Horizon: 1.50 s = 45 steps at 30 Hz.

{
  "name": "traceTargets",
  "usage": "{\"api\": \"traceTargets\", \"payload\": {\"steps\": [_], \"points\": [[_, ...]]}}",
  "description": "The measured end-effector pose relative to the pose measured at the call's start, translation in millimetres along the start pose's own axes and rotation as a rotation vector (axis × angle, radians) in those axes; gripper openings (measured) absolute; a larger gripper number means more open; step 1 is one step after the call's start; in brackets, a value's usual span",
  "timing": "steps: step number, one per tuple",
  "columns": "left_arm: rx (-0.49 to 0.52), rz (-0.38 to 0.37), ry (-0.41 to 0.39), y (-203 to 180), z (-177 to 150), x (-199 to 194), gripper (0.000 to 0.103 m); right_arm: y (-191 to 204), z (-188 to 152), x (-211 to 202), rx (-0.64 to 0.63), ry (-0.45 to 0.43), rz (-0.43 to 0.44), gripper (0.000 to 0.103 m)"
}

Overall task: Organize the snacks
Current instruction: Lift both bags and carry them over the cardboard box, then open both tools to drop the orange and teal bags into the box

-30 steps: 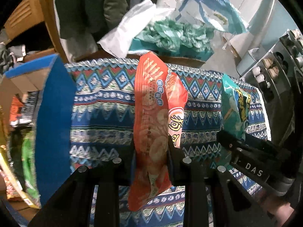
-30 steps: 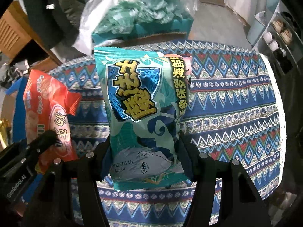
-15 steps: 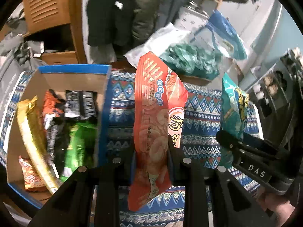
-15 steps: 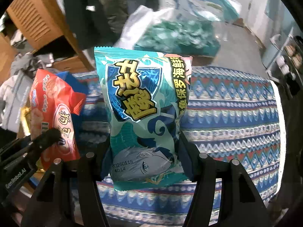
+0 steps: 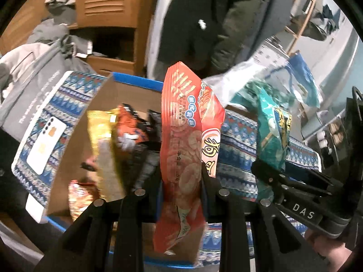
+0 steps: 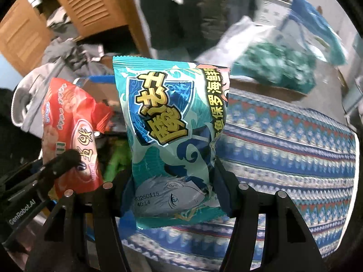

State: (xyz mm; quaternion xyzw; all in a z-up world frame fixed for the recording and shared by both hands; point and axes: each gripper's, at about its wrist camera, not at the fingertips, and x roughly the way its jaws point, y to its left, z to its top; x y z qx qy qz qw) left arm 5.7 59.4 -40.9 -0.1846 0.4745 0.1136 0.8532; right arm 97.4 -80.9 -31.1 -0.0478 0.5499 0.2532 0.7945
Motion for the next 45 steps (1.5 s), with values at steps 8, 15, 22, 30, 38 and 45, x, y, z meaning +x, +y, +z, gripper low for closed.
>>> {"api": "traceTargets", "payload": {"steps": [8,15,22,30,38,45], "points": [[-0.070,0.046,-0.017,51,2,-7,0.027,57,11,24,-0.062,0.031,0.052,0.061],[-0.111,0.073,-0.022,82,0,-4,0.027,87,12,34,-0.093,0.046,0.061,0.061],[-0.139,0.071,0.013,95,-5,7,0.027,94,9,47,-0.084,0.086,0.078,0.063],[-0.146,0.091,0.003,94,-5,-1,0.049,95,10,38,-0.083,0.068,0.060,0.075],[-0.118,0.121,-0.045,92,-7,-24,0.065,94,7,11,-0.098,0.012,0.036,0.076],[-0.110,0.103,-0.090,87,-7,-46,0.077,90,1,-20,-0.107,-0.051,0.007,0.077]]}}
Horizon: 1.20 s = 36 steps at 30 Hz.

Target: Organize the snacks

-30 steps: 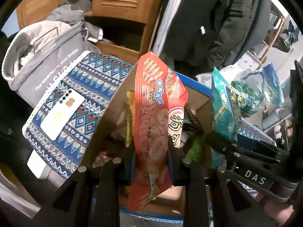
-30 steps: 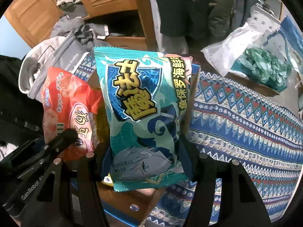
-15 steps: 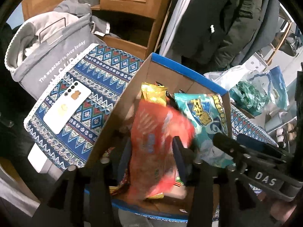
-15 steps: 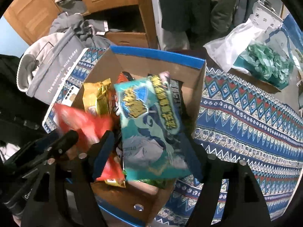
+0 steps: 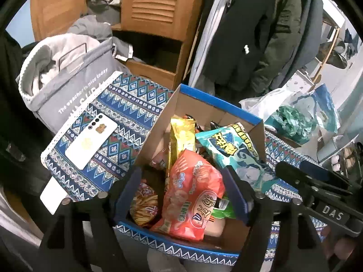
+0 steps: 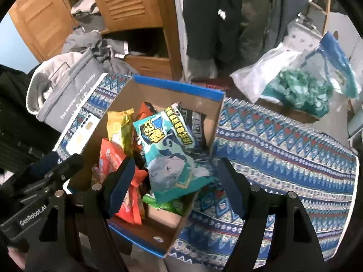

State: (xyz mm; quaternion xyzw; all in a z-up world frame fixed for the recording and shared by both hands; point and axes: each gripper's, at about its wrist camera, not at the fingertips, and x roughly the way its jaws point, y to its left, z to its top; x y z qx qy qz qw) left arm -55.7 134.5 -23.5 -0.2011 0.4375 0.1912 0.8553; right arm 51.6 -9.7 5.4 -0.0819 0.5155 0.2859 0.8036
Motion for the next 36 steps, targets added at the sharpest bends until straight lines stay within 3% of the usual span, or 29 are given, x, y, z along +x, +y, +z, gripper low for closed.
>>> {"api": "traceTargets", "payload": {"steps": [6,13,22,36], "points": [[0.020,-0.038,-0.032,-10,-5,-18,0.078,-3,-9,-23,-0.004,-0.042,-0.004,0.079],[0.039,-0.059,-0.097,-21,-7,-42,0.089,-9,-16,-44,-0.007,-0.080,0.001,0.079],[0.093,-0.061,-0.143,-37,-12,-58,0.089,-23,-21,-60,0.012,-0.116,-0.004,0.080],[0.129,-0.077,-0.150,-57,-18,-58,0.089,-42,-27,-59,0.041,-0.113,-0.008,0.080]]}}
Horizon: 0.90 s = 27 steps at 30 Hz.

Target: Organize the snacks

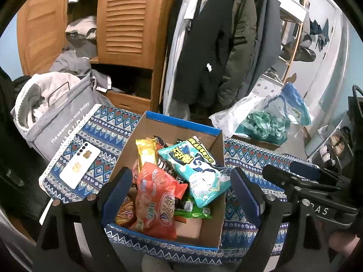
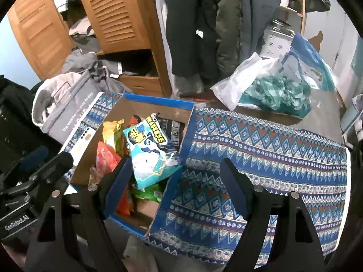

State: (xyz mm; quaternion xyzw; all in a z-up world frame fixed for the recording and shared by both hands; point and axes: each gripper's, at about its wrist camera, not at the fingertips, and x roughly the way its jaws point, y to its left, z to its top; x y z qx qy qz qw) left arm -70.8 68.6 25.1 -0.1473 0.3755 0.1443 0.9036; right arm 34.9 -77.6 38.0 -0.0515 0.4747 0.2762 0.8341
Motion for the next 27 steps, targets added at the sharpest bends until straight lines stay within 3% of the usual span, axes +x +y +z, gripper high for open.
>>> {"api": "traceTargets", "payload": {"steps": [27], "points": [[0.013,-0.013,0.046,-14,-5,7,0.089,-6,-3,1,0.012,0.012,0.006,0.080]]}}
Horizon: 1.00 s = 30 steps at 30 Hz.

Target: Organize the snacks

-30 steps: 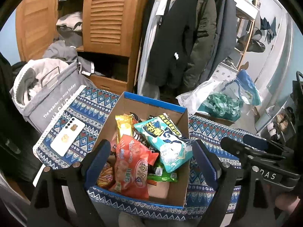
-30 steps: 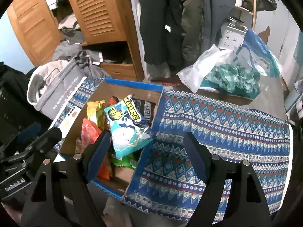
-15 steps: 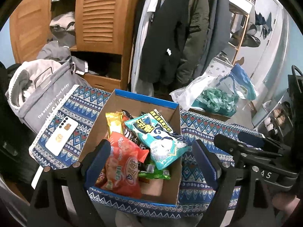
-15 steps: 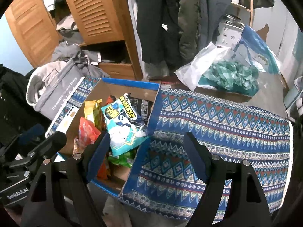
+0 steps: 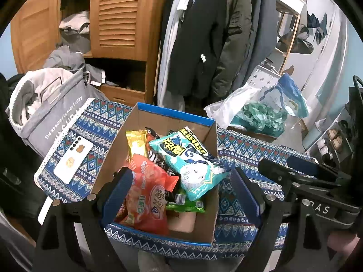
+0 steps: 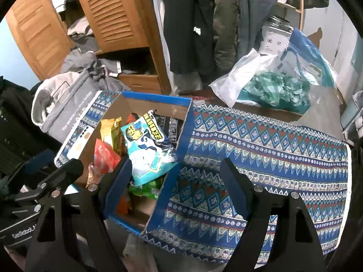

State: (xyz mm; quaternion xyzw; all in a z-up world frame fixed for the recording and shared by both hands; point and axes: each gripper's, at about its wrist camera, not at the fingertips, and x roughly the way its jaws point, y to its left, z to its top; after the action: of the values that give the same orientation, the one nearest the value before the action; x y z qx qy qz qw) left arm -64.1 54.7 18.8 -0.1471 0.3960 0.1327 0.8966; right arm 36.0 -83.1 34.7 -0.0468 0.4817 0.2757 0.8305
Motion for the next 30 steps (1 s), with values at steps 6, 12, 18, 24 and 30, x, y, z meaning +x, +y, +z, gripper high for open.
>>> {"api": "traceTargets", "payload": {"steps": [6,12,18,24,30], "points": [[0.003,0.004,-0.007,1.0,1.1,-1.8,0.089,0.4,0.1,0.2,0.001,0.001,-0.001,0.080],[0.003,0.043,-0.002,2.6,1.7,-1.1,0.089,0.5,-0.3,0.6,0.000,0.002,0.001,0.080],[0.021,0.067,0.029,2.1,0.8,2.9,0.089,1.9,-1.2,1.7,-0.004,0.005,0.001,0.080],[0.020,0.087,0.033,2.6,1.1,2.4,0.089,2.0,-1.4,2.3,-0.006,0.007,0.002,0.080],[0.016,0.086,0.031,4.0,1.0,0.8,0.089,2.5,-2.6,3.6,-0.010,0.009,0.004,0.080]]}}
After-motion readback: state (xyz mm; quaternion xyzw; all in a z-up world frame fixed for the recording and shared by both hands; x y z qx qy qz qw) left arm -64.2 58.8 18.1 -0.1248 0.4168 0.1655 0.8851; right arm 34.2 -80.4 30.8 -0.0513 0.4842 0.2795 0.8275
